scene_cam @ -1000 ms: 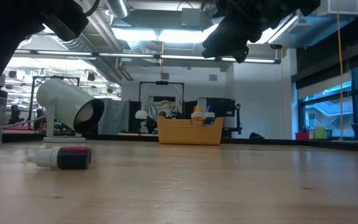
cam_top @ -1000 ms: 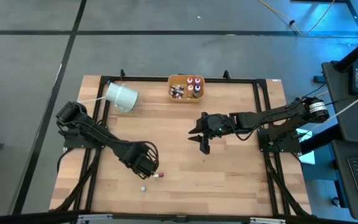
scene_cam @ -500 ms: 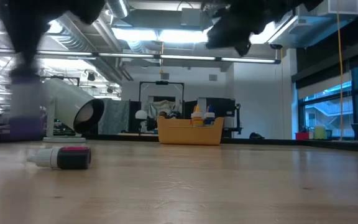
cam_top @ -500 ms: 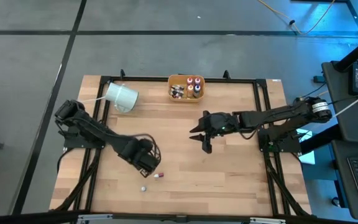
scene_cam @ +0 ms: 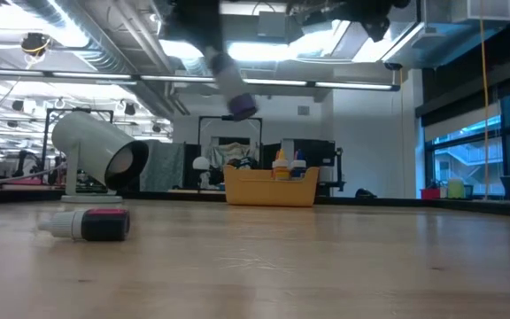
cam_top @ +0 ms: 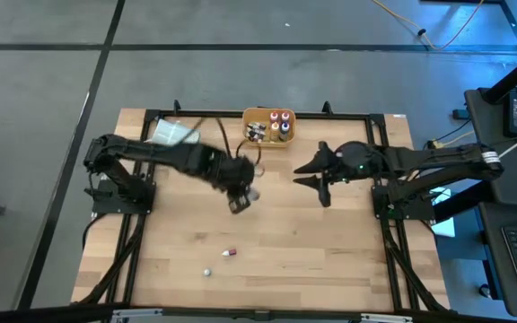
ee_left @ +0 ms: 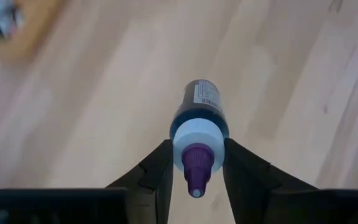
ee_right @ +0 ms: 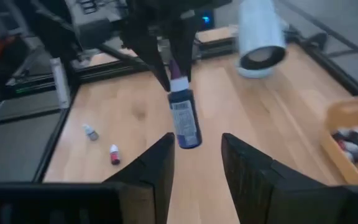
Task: Pick & Place food coloring
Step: Move the violet food coloring bottle to the top center of the table
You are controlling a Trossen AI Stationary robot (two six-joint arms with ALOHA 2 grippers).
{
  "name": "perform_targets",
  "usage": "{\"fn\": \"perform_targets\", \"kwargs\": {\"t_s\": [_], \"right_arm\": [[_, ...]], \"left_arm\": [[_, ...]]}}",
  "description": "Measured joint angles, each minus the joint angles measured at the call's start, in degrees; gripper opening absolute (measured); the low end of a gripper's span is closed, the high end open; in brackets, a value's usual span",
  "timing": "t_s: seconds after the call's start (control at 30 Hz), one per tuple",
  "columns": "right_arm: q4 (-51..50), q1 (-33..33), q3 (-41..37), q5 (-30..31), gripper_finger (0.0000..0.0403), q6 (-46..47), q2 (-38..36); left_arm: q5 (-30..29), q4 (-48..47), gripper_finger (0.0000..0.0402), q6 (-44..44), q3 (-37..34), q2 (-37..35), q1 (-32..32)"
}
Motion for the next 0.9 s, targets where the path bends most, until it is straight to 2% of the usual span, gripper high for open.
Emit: {"fn": "perform_targets", "kwargs": {"t_s": [0.13, 0.37, 0.6, 0.9], "right_arm": [[-3.12, -0.15, 0.0, 4.81, 0.0134, 1.75, -1.35], [-6.03, -0.15, 0.0, 12.68, 0.0134, 2.75, -1.33], [-6.23, -0.15, 0.0, 17.6, 0.0134, 2.77, -1.33], [-7.08, -0.15, 0.0, 23.66, 0.0134, 3.91, -1.31]], "left_arm": [[2.65, 3.58, 0.0112, 10.31, 2.71, 1.22, 5.98], [3.66, 0.72, 0.0112, 25.67, 13.89, 9.79, 13.1], [3.23, -5.95, 0.0112, 32.29, 25.12, 21.96, 18.96], [3.47, -5.69, 0.0116, 38.29, 28.08, 30.76, 21.34]]}}
